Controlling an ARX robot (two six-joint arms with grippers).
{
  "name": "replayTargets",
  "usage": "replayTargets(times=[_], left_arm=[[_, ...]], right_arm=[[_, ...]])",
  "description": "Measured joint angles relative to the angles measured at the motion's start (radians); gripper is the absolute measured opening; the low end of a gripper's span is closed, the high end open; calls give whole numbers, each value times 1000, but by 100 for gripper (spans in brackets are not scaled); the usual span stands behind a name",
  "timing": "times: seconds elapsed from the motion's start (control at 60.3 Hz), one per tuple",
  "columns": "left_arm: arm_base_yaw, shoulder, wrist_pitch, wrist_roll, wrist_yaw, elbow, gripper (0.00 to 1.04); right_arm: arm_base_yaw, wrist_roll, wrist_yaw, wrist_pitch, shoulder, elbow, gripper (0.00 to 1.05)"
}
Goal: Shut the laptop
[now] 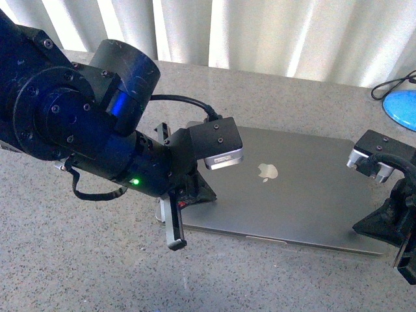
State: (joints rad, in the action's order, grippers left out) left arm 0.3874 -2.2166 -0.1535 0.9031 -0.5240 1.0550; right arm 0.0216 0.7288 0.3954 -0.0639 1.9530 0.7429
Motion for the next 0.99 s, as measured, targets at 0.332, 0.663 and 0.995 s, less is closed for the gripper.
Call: replayTargets(times=[0.332, 0.663, 0.995], left_arm=[[-1, -11, 2, 0, -3, 5, 4], [-3, -14, 9, 0, -3, 9, 4], [-21, 1, -178, -211, -31, -5, 4]], right_arm=[[2, -9, 13, 21, 32, 0, 1], [3, -23, 30, 43, 49, 0, 1], [1, -66, 8, 61, 17, -1, 1]])
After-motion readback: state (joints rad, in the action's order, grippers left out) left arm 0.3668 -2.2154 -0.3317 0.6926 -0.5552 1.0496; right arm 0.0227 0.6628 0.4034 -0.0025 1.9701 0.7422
